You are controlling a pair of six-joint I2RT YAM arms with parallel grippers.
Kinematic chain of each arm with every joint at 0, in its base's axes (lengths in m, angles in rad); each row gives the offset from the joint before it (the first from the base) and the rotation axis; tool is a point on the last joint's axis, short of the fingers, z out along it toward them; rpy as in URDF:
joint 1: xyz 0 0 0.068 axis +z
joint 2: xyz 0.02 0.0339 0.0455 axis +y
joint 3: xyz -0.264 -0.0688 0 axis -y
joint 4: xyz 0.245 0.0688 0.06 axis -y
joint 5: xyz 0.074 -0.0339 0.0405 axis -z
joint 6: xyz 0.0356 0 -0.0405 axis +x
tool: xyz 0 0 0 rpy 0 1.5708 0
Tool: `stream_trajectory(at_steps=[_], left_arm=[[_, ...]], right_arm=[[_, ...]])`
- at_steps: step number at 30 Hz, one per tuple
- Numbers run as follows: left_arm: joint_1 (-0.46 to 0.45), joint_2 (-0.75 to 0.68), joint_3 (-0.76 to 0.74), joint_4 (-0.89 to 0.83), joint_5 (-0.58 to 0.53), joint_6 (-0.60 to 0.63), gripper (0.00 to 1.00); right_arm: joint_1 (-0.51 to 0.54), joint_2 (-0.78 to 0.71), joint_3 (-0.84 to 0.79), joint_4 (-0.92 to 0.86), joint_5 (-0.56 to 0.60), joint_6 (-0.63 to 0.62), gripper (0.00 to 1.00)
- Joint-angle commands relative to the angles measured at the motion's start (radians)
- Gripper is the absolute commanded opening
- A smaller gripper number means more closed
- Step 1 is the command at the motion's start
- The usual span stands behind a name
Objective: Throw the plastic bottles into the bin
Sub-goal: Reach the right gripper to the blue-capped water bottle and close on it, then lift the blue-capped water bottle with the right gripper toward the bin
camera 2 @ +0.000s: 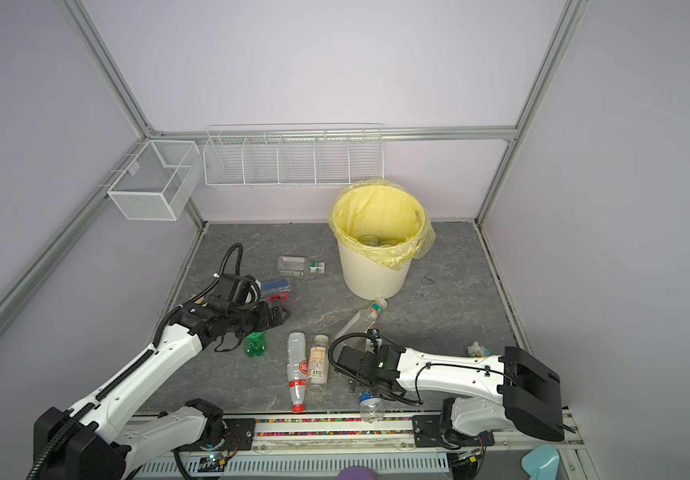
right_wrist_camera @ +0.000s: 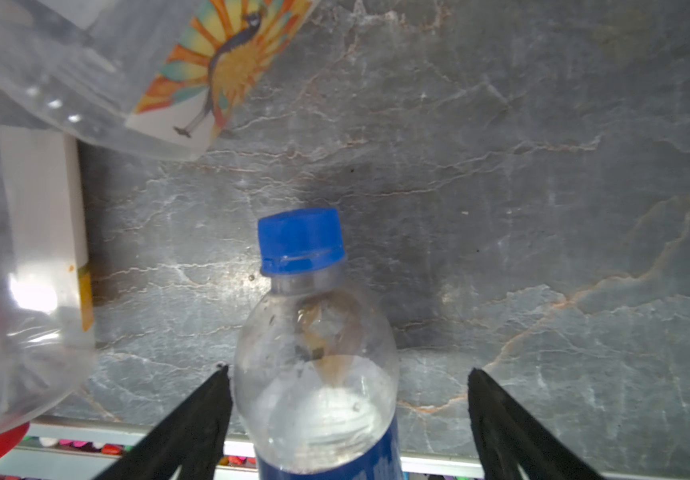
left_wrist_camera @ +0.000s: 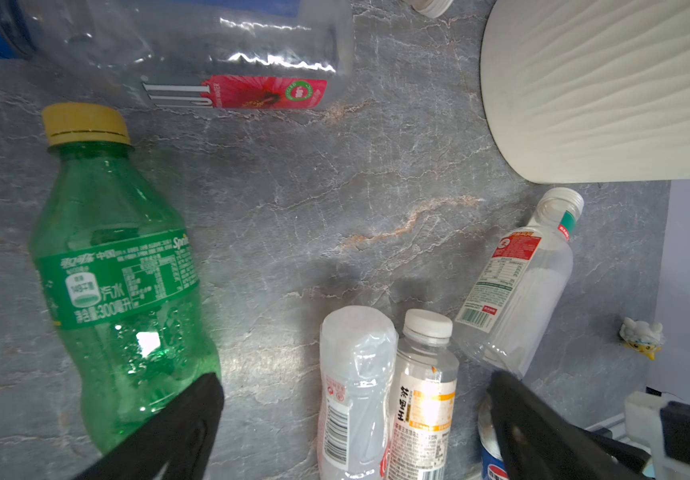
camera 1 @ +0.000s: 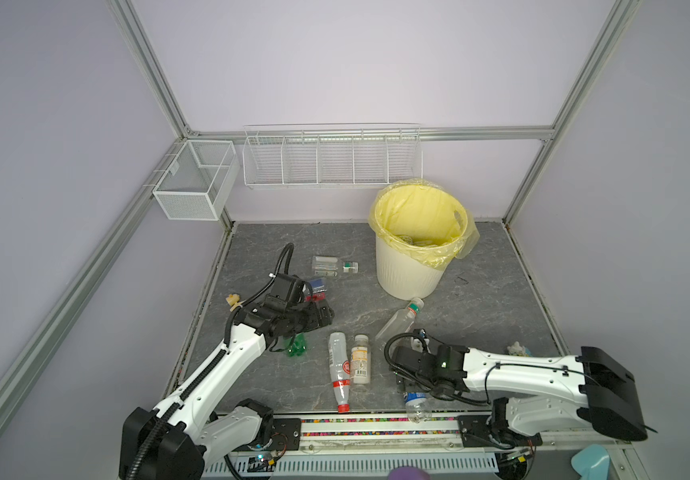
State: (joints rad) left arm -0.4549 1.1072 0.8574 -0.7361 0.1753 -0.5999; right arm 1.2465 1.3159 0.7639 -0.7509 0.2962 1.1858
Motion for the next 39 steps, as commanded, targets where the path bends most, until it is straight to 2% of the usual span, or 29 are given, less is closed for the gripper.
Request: stream_trajectory(at_steps=[1,10,13,17,24,36,39], left_arm=[[0.009,0.009,0.005,-0.025,-0.035,0.021,1.0],[0.012,0.015,-0.005,-0.016,-0.026,0.013,1.0],[0.013,0.013,-0.012,-0.015,-0.039,0.015,1.0],[0.015,0.015,-0.007,-0.027,-0.035,0.02,1.0],[0.018,0.014,-0.005,-0.025,-0.042,0.018,1.0],[0.022,0.031,0.015,-0.027,-0.039,0.014,1.0],[0.024,0.033,0.016,-0.022,-0.037,0.012,1.0]], right_arm=[[0.009,0.01,-0.014,0.031,0.006,0.024,0.91],[0.012,0.042,-0.026,0.076,0.0,0.011,1.0],[0.011,0.047,-0.031,0.08,0.001,0.018,0.91],[0.013,0.05,-0.041,0.076,0.0,0.026,0.72],[0.016,0.063,-0.024,0.048,0.008,0.026,0.58],[0.004,0.029,0.058,-0.074,0.072,-0.005,0.55],[-0.035,0.009,0.05,-0.072,0.053,-0.002,0.5]])
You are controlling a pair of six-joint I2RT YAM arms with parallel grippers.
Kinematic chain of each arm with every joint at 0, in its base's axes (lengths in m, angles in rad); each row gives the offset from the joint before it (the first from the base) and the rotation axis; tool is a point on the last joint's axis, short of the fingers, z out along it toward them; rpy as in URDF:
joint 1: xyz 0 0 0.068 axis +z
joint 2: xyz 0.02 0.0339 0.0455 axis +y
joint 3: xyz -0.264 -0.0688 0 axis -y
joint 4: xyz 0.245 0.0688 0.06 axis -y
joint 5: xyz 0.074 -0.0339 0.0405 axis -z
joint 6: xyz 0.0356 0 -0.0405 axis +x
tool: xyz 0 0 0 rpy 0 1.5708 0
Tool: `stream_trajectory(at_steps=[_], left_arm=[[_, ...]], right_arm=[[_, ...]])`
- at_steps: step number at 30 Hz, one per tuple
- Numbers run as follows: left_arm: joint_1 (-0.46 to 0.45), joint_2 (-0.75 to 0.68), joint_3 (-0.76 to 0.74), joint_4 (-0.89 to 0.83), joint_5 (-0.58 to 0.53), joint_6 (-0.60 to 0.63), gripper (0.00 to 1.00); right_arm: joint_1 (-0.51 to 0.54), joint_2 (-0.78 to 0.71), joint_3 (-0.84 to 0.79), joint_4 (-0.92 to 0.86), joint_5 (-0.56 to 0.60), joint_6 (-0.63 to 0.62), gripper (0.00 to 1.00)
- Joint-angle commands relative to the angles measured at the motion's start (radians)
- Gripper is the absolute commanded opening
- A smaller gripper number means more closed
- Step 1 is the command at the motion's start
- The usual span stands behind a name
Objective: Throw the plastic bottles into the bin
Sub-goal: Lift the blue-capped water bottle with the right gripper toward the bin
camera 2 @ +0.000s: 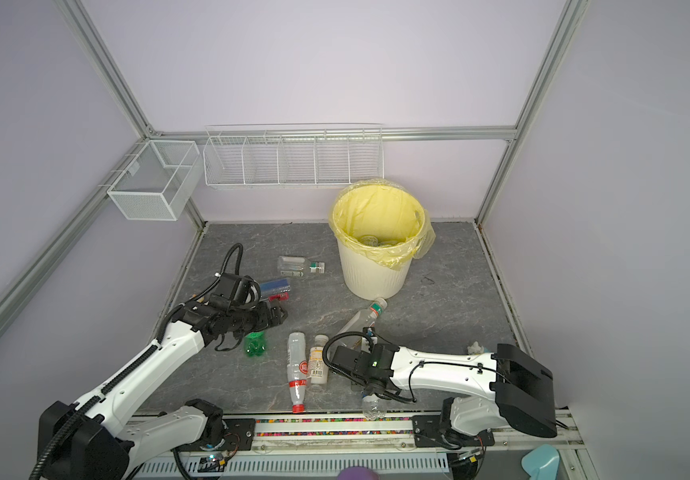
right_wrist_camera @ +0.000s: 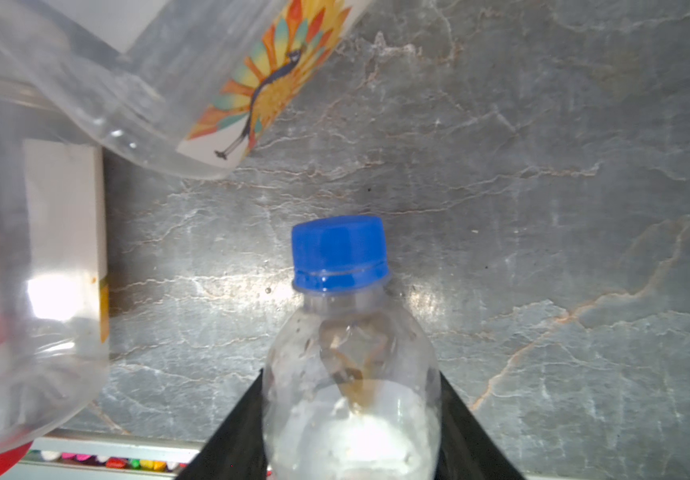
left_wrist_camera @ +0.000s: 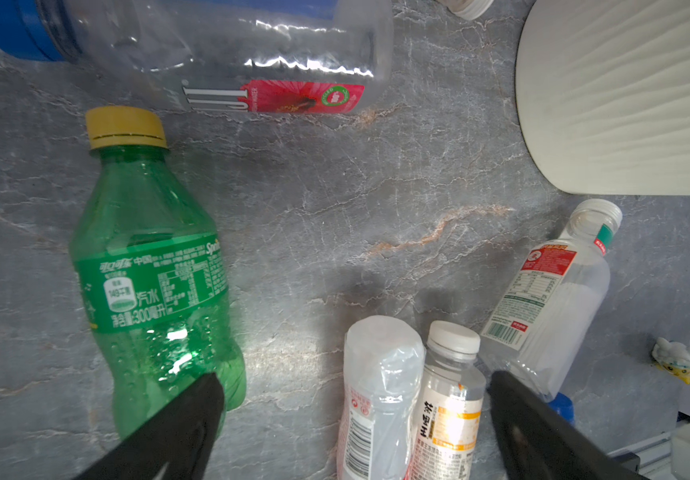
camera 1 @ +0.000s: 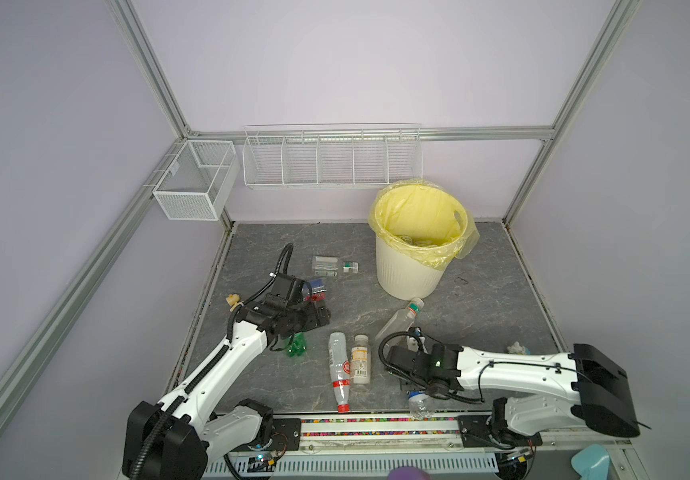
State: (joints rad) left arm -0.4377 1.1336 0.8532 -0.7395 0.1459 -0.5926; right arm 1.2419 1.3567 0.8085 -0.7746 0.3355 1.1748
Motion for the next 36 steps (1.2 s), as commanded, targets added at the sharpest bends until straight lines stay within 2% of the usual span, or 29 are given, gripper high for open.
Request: stream_trajectory(at_steps=[1,7,15,21,25,31,36], left_arm=[[0.007,0.006,0.021,-0.019,-0.008,0.007,1.0],[0.009,0.002,0.034,-0.034,-0.028,0.013,1.0],[0.011,0.01,0.016,0.014,0.005,-0.014,1.0],[0.012,0.013,0.021,0.014,0.005,-0.011,1.0],[0.014,0.011,0.03,0.0,-0.02,0.013,1.0],[0.017,0.014,0.052,-0.017,-0.027,0.012,1.0],[0.017,0.009,0.04,-0.009,-0.018,-0.006,1.0]], right_arm=[[-0.041,-0.039,0.001,-0.044,0.006,0.007,0.5],[-0.141,-0.111,-0.019,-0.02,-0.041,-0.055,0.49],[-0.244,-0.225,0.006,-0.104,-0.007,-0.118,0.49],[-0.31,-0.392,0.006,-0.143,0.043,-0.129,0.49],[-0.383,-0.473,0.011,-0.159,0.037,-0.171,0.49],[-0.457,-0.481,0.061,-0.174,0.02,-0.252,0.5],[-0.531,-0.451,0.121,-0.107,-0.062,-0.306,0.49]])
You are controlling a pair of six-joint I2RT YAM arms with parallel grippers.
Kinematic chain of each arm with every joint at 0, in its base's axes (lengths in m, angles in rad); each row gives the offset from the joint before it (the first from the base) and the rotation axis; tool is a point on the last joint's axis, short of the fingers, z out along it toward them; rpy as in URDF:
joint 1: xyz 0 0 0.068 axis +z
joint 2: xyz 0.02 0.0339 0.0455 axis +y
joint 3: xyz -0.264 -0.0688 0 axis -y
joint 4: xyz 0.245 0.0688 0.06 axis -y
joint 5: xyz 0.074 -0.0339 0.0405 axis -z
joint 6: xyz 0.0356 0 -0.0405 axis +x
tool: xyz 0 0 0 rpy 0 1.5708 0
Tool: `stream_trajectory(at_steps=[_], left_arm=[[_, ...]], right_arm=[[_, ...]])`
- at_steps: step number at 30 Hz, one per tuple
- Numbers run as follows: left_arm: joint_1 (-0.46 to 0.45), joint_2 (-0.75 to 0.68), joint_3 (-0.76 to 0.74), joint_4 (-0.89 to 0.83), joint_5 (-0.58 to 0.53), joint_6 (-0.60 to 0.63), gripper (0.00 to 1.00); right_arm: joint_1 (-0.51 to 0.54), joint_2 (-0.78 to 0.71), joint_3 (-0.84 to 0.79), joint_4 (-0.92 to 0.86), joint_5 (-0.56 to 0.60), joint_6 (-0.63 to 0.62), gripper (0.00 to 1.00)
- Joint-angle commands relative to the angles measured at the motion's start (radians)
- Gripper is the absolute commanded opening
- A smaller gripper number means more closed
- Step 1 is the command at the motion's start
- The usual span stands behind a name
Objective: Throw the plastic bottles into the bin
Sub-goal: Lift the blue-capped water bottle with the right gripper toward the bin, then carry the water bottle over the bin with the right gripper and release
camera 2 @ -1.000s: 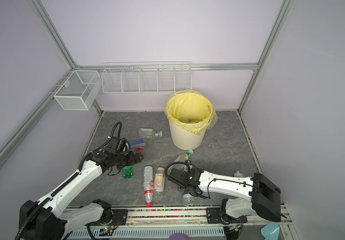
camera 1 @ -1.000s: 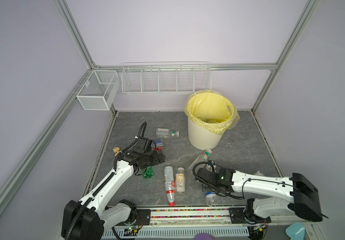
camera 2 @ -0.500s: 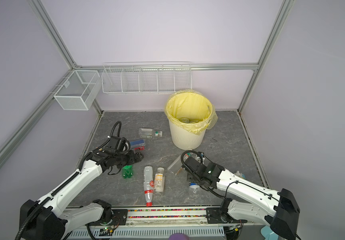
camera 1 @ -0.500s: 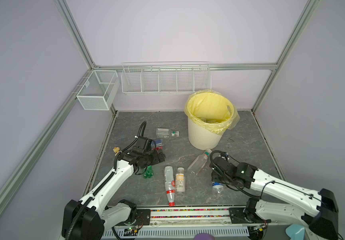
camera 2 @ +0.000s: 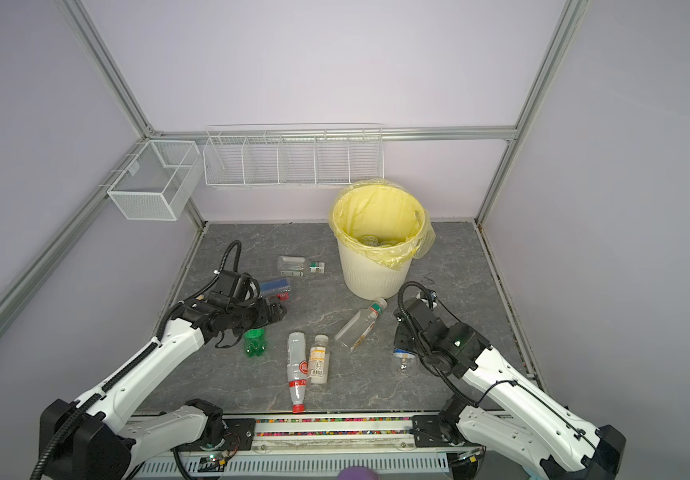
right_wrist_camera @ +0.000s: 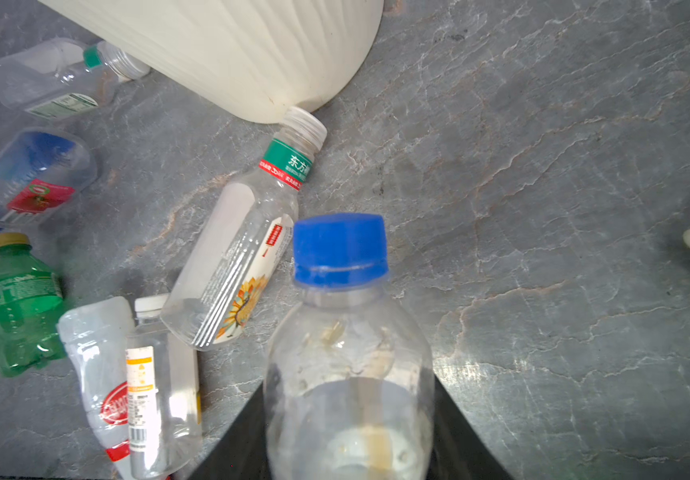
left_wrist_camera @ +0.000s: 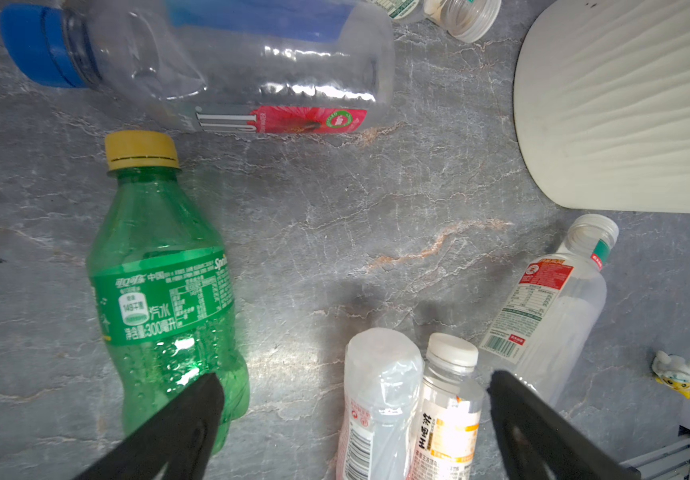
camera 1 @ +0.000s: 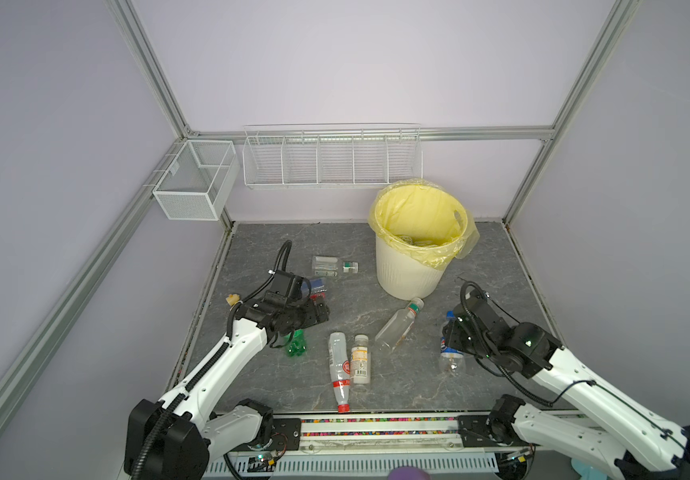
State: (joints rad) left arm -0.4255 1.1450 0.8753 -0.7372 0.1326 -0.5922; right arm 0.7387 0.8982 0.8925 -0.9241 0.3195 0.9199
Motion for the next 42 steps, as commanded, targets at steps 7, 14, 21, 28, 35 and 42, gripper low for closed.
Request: stream_trajectory(at_steps=[7,14,21,28,35,42], left_arm=[[0.015,-0.003,0.014,-0.021,-0.025,-0.002,1.0],[0.036,-0.008,0.02,-0.028,-0.009,0.008,1.0],[0.036,-0.003,0.005,-0.028,0.011,0.0,1.0],[0.038,-0.005,-0.012,-0.013,0.011,0.004,1.0],[0.043,0.006,0.002,-0.026,0.013,0.012,1.0],[0.045,0.0,-0.011,-0.018,0.007,0.009,1.0]], right_arm=[[-0.101,0.068,0.159,0.048,-0.098,-0.124,0.5],[-0.127,0.097,0.278,0.055,-0.112,-0.17,0.5],[-0.15,0.092,0.357,0.101,-0.12,-0.162,0.49],[-0.162,0.105,0.482,0.087,-0.057,-0.22,0.49],[-0.219,0.163,0.682,0.052,-0.056,-0.313,0.49],[-0.223,0.091,0.575,0.097,-0.075,-0.335,0.5]])
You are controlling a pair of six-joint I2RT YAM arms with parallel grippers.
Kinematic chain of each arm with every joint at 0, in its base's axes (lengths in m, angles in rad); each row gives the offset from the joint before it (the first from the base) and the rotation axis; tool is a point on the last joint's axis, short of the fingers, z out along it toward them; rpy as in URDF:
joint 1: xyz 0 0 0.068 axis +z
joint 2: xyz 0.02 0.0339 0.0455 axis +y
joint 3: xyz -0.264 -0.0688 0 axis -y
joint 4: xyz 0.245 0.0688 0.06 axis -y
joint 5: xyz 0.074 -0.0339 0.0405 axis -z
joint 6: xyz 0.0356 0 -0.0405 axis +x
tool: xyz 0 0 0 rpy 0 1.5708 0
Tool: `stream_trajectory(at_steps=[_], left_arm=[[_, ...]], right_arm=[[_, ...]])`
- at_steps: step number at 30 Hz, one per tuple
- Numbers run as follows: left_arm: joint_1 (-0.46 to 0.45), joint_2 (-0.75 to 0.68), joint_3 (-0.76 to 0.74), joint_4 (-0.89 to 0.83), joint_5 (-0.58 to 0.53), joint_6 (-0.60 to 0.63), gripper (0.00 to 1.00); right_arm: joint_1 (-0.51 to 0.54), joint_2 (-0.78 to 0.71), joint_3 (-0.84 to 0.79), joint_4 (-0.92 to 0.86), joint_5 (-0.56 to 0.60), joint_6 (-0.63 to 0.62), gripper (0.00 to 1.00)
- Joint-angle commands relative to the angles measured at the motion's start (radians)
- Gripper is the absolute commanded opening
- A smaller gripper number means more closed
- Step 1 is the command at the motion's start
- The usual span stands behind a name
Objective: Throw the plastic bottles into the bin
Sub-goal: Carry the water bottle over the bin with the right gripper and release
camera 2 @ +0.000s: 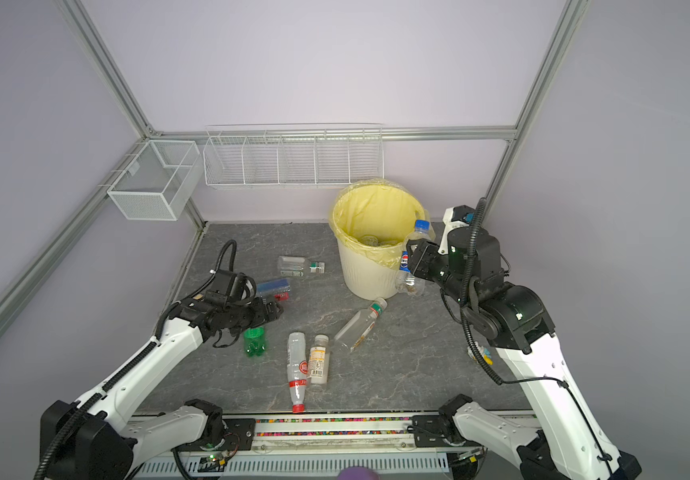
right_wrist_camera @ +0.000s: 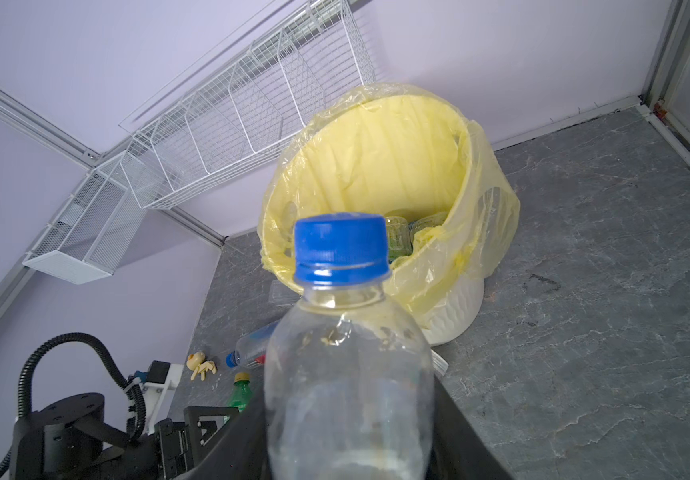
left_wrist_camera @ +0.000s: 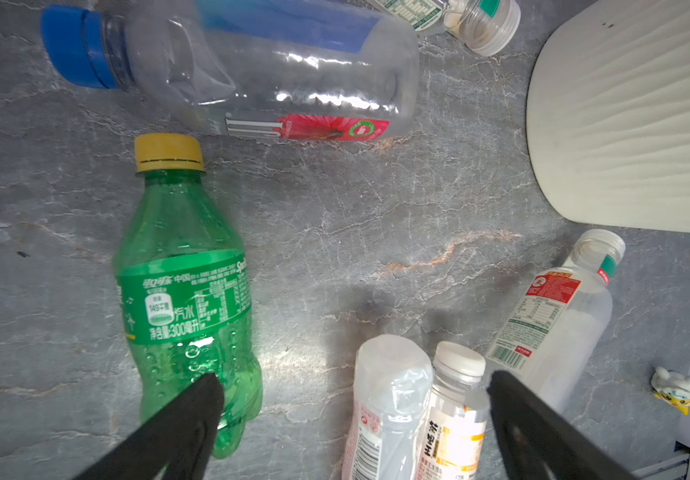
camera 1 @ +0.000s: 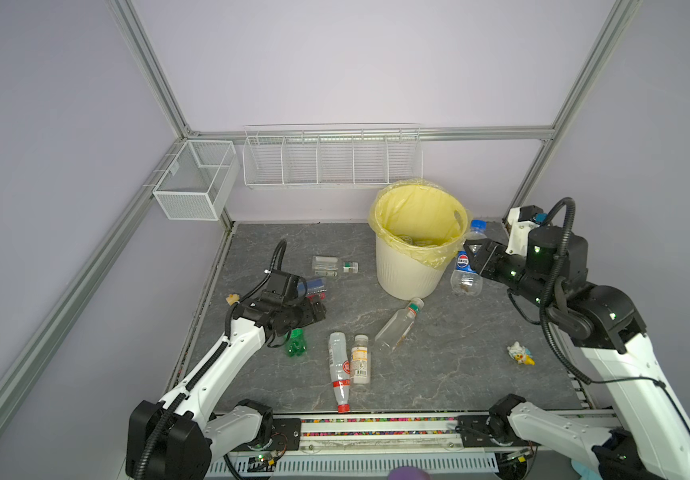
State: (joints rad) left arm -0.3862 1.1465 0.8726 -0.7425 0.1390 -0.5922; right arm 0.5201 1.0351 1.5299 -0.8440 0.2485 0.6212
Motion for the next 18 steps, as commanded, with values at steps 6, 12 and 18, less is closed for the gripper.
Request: stream_trajectory(at_steps=[6,12,18], left_arm=[[0.018,0.017,-0.031,0.003,-0.01,0.014,1.0],[0.018,0.049,-0.008,0.006,-0.019,0.007,1.0],[0.017,0.047,0.001,0.014,-0.021,0.003,1.0]], right_arm=[[-0.006,-0.265,-0.24,0.06,0.02,-0.021,0.5],[-0.006,-0.375,-0.336,0.049,-0.029,-0.066,0.51],[-0.005,-0.324,-0.332,0.161,-0.08,-0.133,0.53]])
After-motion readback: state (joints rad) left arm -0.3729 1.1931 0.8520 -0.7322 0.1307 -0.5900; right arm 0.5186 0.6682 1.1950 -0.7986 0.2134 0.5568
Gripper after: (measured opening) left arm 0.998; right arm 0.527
